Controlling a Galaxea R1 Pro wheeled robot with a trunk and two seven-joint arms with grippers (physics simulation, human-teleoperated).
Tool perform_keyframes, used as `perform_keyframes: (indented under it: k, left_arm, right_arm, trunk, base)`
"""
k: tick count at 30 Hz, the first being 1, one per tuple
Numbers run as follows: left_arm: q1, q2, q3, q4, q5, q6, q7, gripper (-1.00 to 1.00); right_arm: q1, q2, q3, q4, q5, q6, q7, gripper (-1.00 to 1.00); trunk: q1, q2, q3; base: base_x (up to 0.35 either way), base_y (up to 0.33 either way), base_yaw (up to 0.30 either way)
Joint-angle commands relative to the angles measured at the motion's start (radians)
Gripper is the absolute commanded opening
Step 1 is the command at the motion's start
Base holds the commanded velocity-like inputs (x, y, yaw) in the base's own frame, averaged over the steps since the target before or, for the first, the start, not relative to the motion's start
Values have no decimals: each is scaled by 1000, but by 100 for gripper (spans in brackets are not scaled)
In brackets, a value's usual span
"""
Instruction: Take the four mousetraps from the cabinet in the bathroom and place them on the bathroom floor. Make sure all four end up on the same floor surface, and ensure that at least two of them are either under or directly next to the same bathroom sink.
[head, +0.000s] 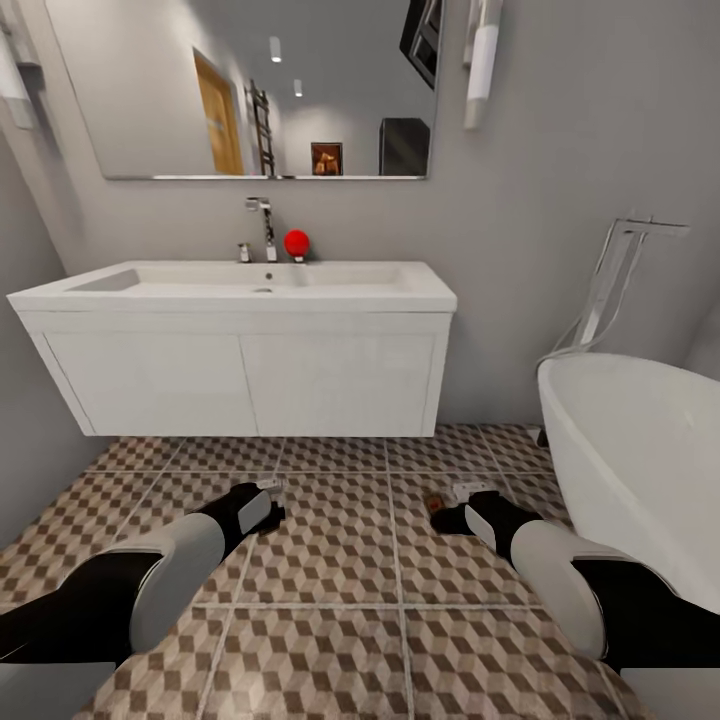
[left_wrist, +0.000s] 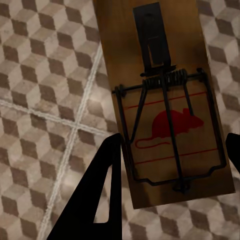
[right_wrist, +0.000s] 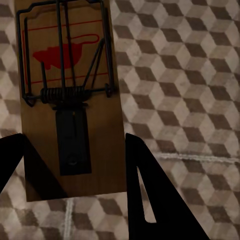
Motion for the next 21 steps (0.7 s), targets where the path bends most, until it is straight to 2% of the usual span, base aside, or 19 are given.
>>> perform_keyframes:
  k: [1,6,21]
  left_arm:
    - [-1,0,1,-1,2,3,8,-100]
    - [-1,0,1,-1,2,3,8,-100]
    - [-1,3,1,-1,1,3,11,-100]
  right_arm:
    - [-1,0,-3,-1,6,4,-2,-100]
    - [-1,0,-3,-1,7,4,-2,-100]
    - [-1,0,-3,-1,7,-4,-3,-100]
  trunk:
    - [0,-1,-5]
    - [2,-2,-24]
    - [2,-2,-24]
  base:
    - [0,0,0]
    - [0,0,0]
    - [17,0,0]
